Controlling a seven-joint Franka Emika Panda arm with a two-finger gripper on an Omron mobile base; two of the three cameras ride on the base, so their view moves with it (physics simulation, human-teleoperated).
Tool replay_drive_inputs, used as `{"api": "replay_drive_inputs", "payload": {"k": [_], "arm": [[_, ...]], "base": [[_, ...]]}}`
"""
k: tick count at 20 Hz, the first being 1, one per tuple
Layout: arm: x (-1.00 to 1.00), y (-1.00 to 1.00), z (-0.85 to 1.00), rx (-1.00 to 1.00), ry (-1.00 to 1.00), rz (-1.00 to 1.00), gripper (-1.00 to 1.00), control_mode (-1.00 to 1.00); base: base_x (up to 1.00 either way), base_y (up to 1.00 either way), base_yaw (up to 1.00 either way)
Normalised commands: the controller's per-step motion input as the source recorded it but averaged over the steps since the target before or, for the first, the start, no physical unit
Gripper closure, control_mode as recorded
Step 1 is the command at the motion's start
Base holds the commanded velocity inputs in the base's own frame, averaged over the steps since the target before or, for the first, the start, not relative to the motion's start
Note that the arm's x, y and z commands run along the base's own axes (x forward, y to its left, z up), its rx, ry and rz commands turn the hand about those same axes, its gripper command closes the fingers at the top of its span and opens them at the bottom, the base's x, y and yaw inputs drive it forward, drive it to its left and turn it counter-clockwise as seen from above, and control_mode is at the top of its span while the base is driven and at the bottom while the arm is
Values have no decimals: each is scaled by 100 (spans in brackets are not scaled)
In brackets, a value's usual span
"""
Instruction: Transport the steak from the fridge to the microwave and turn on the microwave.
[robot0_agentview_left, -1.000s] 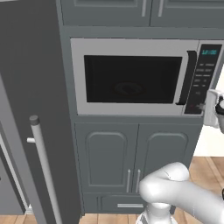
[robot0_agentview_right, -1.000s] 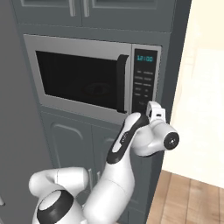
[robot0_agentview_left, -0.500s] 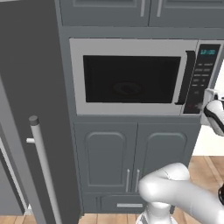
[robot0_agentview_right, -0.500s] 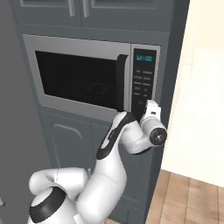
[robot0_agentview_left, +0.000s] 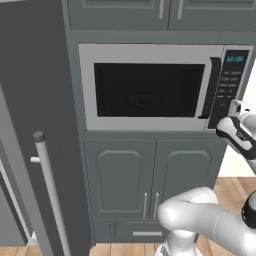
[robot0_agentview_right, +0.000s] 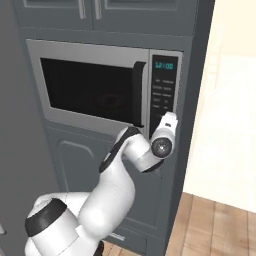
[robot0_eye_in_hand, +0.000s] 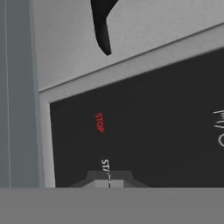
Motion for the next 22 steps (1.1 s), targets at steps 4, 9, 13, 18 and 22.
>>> {"api": "replay_drive_inputs", "payload": {"k": [4,9,13,18,22], "arm": [[69,39,-100,2,0,-20,100,-100],[56,34,-100,2,0,-20,100,-100],[62,17,-100,3,-1,-19,100,-100],[67,13,-100,2,-4,-19,100,-100],[49,-1,-61,12,-2,-15,100,-100]], "base": [[0,0,0],[0,0,0],[0,0,0],[0,0,0],[0,0,0]]}}
